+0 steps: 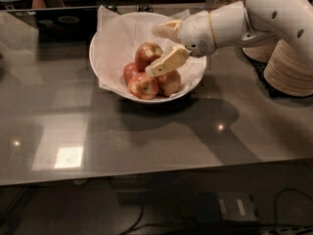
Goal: Pick apple from white bowl
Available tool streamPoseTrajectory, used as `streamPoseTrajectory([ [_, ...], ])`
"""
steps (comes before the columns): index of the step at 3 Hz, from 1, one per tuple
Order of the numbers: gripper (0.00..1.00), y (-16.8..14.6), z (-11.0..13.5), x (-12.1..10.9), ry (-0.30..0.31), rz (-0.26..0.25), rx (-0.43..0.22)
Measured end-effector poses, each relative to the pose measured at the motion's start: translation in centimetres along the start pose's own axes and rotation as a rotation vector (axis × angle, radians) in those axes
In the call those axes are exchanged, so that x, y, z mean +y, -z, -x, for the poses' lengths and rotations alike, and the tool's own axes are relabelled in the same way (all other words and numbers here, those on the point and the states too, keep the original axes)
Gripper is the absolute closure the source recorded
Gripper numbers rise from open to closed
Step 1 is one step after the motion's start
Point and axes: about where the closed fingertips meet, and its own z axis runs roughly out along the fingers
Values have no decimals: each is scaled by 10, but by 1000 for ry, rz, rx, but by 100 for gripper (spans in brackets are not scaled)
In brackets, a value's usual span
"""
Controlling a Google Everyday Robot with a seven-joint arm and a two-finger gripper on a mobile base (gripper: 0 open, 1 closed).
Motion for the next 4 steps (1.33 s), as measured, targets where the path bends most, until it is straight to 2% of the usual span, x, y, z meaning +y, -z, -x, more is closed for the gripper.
streamPoseTrajectory([
  [1,19,-8,1,0,-21,27,-35],
  [4,18,-24,-7,-2,-61,58,-56],
])
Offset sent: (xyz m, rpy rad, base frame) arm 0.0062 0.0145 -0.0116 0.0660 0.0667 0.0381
